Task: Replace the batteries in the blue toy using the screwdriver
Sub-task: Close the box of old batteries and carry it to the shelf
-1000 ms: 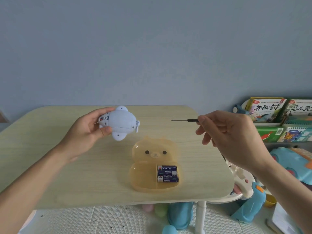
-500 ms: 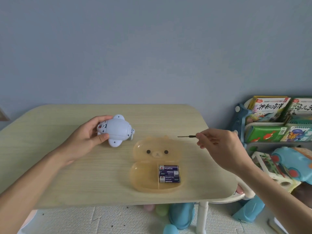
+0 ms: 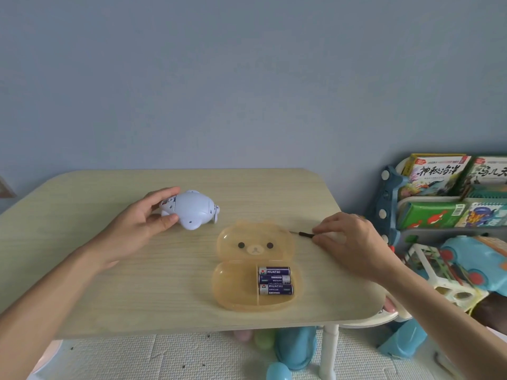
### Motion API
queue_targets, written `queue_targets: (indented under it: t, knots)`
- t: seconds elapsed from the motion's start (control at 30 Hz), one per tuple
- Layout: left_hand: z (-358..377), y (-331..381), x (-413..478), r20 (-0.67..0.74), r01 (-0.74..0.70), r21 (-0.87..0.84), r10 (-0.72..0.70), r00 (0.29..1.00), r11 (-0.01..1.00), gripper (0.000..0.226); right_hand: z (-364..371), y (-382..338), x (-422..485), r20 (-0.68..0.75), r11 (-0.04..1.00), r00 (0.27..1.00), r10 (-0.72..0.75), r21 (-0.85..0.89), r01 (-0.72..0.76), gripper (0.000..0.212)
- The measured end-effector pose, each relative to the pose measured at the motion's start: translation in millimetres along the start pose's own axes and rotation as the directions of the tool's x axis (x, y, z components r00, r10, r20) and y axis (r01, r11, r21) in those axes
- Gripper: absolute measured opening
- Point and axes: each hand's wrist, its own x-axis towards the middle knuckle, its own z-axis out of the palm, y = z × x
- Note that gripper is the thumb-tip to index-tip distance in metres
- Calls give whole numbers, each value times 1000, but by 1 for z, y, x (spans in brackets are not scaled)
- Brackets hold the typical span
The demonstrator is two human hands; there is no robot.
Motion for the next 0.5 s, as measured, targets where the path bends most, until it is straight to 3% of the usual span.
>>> queue_targets:
  t: [0.1,0.2,0.27,0.37,0.5]
  knots:
    - [-3,5,0,-39,-49,110,53,998,993,55,-4,-2,-2,-11,1000,1000,-13,12,13,22]
    - [1,18,-8,-197,-189,371,276,941,909,49,-8,-12,-6,-77,996,993,-85,9,86,23]
    - [14,29,-18,-254,-251,403,371,893,880,36,-10,-22,-9,-104,994,990,-95,49,100,19]
    - [42,39,-33,-220,-210,248,266,939,946,19,-10,-42,-13,-42,991,997,-60,119,65,15]
    - [76,38,-40,-134,-61,207,90,987,977,8,-4,-56,-16,60,992,998,-19,130,11,25]
